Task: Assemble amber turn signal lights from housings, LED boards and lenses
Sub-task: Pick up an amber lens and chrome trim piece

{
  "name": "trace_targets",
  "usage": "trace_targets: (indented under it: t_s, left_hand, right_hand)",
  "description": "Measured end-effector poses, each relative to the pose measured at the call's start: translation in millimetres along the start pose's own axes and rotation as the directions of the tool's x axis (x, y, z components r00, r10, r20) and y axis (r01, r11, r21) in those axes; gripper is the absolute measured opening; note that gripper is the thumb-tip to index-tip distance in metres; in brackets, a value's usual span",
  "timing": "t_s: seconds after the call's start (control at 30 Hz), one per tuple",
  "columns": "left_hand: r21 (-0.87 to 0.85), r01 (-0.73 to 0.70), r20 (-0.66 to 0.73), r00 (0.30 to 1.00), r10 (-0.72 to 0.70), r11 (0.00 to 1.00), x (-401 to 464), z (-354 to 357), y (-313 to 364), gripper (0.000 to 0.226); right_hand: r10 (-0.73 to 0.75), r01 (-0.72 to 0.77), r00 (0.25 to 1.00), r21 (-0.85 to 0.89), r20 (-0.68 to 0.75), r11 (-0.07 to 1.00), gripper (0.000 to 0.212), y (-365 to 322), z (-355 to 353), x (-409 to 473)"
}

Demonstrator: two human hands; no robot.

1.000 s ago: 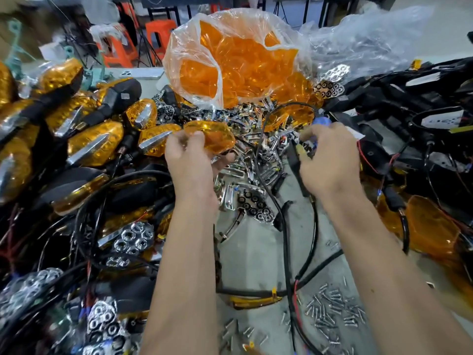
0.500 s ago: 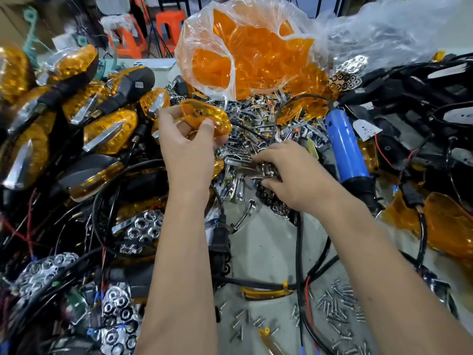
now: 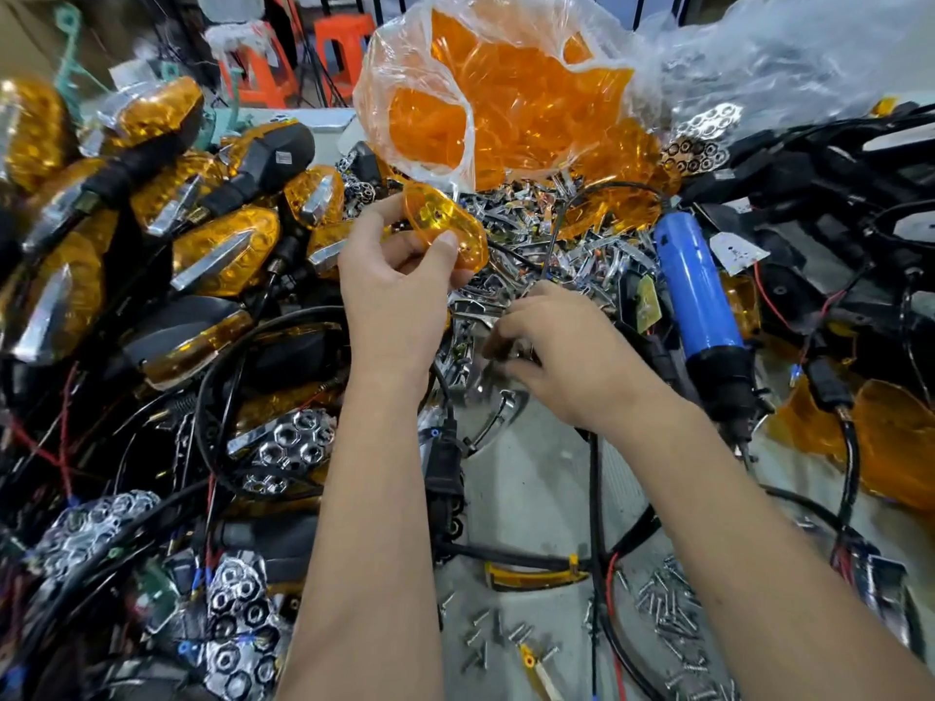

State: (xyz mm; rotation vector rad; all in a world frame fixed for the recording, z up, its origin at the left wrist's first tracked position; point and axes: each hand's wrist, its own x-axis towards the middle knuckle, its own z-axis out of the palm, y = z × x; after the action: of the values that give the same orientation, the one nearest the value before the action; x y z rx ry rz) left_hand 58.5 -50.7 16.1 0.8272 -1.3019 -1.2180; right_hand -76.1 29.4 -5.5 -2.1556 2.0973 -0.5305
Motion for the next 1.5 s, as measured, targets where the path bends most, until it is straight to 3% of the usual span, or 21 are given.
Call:
trace_targets:
  t_s: [0.17, 0.27, 0.37, 0.47, 0.57, 0.67, 0.8, 0.87, 1.07, 1.33, 1.5]
  left_hand:
    - [0.043, -0.023, 0.031, 0.999, 0.021, 0.999, -0.7, -0.1, -0.3, 0.026]
    - [0.089, -0.021, 0.103, 0.995, 0.011, 0.996, -1.7, 0.8, -2.0, 0.025]
    - [0.123, 0.015, 0.194, 0.980, -0.038, 0.992, -4.5, 5.5, -5.4, 0.026]
    - [0.129, 0.076, 0.259, 0.960, -0.107, 0.989, -7.7, 11.3, -7.9, 0.028]
    - [0.144, 0.084, 0.281, 0.952, -0.122, 0.986, -8.2, 12.9, -10.0, 0.031]
    - [0.154, 0.087, 0.264, 0.956, -0.126, 0.984, -5.6, 11.4, -13.1, 0.030]
    - [0.165, 0.093, 0.188, 0.974, -0.124, 0.982, -2.8, 11.9, -17.8, 0.031]
    - [0.162, 0.098, 0.162, 0.979, -0.125, 0.982, -2.5, 11.9, -18.4, 0.032]
    - [0.169, 0.105, 0.141, 0.982, -0.129, 0.980, -4.0, 11.9, -17.7, 0.025]
    - [0.186, 0.109, 0.126, 0.983, -0.134, 0.976, -4.4, 12.3, -17.1, 0.020]
    - [0.167, 0.116, 0.130, 0.982, -0.139, 0.979, -5.9, 12.9, -15.5, 0.016]
  right_hand:
    - [0.081, -0.066, 0.993, 0.164, -0.088, 0.984, 0.011, 13.2, -10.8, -6.4]
    - [0.173, -0.097, 0.970, 0.376, -0.173, 0.922, 0.015, 22.5, -19.3, -9.6]
    - [0.247, -0.128, 0.960, 0.574, -0.134, 0.809, 0.020, 30.7, -22.2, -11.6]
    - [0.261, -0.162, 0.964, 0.655, -0.057, 0.738, 0.025, 34.0, -21.3, -14.0]
    - [0.237, -0.176, 0.970, 0.508, -0.057, 0.843, 0.023, 40.4, -23.8, -13.4]
    - [0.179, -0.176, 0.983, 0.386, 0.030, 0.906, 0.014, 34.6, -28.3, -13.3]
    - [0.127, -0.147, 0.980, 0.126, 0.156, 0.981, 0.048, 7.9, -21.1, -8.4]
    - [0.129, -0.135, 0.978, 0.028, 0.166, 0.990, 0.050, -1.2, -18.7, -5.0]
    - [0.104, -0.153, 0.947, 0.141, 0.305, 0.978, 0.028, 12.5, -32.7, -9.6]
    - [0.141, -0.188, 0.927, 0.105, 0.349, 0.977, 0.050, 24.0, -39.3, -16.7]
    - [0.133, -0.176, 0.941, 0.117, 0.310, 0.977, 0.021, 20.4, -38.9, -17.4]
